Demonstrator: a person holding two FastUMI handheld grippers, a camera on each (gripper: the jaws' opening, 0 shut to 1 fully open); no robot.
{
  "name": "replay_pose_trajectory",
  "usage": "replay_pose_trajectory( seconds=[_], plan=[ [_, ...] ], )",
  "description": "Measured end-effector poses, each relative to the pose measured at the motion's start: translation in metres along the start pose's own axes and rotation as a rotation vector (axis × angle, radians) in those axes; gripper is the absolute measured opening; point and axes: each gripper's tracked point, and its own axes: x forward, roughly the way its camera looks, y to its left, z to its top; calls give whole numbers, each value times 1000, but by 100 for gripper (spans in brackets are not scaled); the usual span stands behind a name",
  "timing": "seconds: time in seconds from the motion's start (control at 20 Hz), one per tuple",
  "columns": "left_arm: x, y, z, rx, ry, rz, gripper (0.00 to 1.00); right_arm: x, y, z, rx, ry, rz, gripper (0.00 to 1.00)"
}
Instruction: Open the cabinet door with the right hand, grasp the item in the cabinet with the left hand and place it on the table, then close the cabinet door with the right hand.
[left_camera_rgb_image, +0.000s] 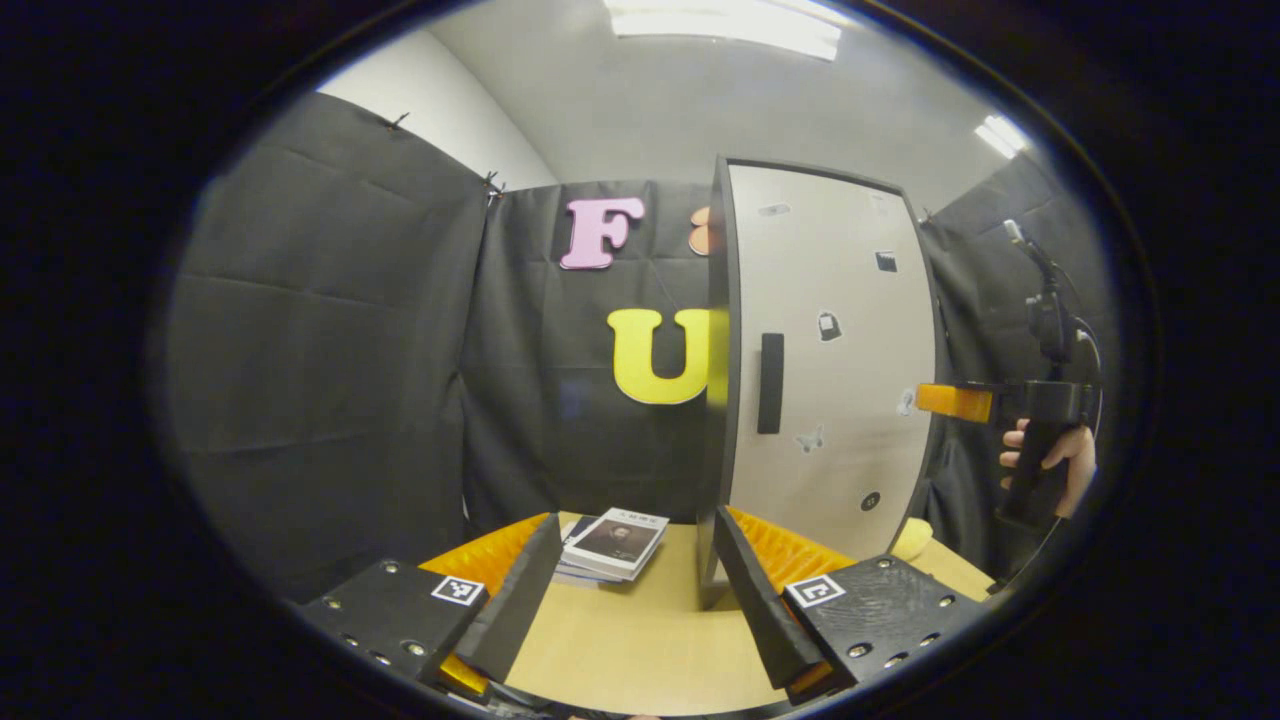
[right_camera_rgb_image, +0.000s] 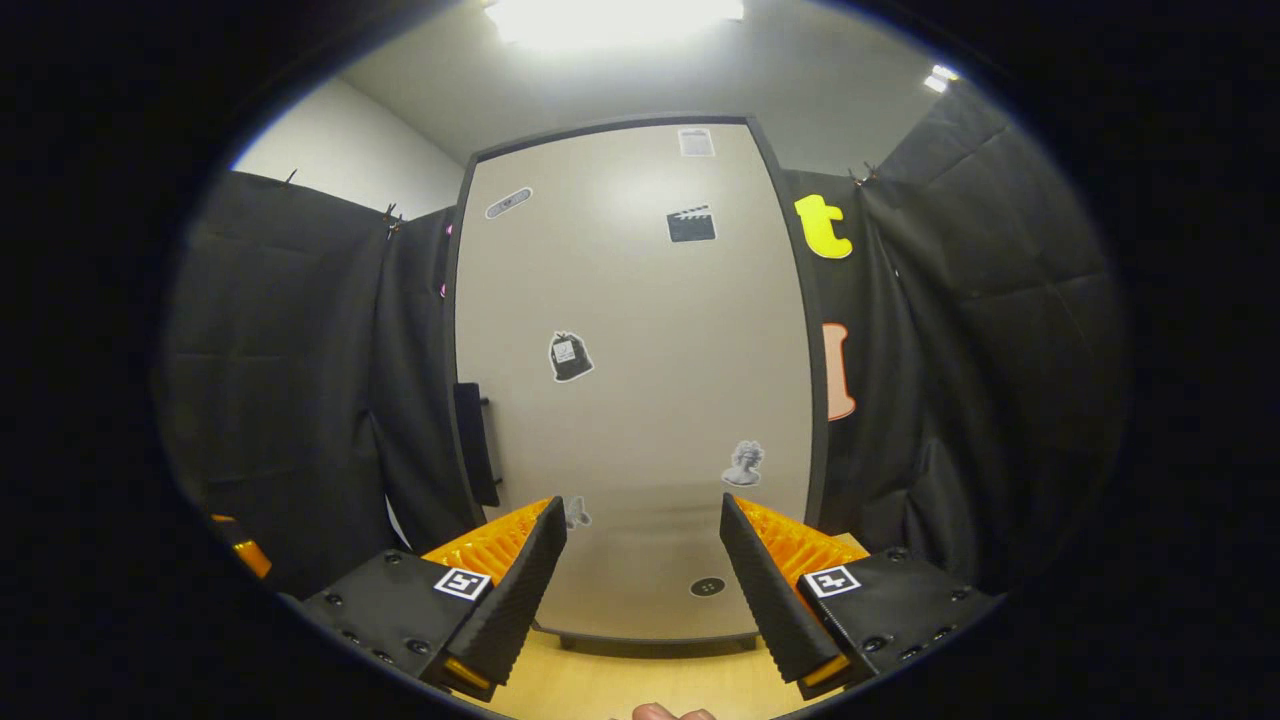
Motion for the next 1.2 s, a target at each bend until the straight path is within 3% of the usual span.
replay_pose_trajectory(
  seconds=[0.1,0.15,0.2,0.35,0.65,1.1,1.15,1.2],
  plan=[
    [0,6,-6,-1,10,9,93,12,14,9,14,-7,25,98],
    [-1,8,-9,2,14,14,90,19,23,13,13,-7,42,98],
    [-1,11,-13,7,20,18,96,25,33,15,9,3,62,98],
    [-2,8,-21,-41,37,-11,91,44,57,25,3,15,92,98],
    [7,32,-46,-91,81,6,94,76,104,31,-18,5,133,98],
    [24,63,-72,-173,138,22,94,128,143,12,-34,65,84,98],
    [26,67,-77,-171,148,27,94,133,145,8,-35,71,76,92],
    [26,71,-81,-174,158,33,94,136,149,5,-31,80,75,98]
  ],
)
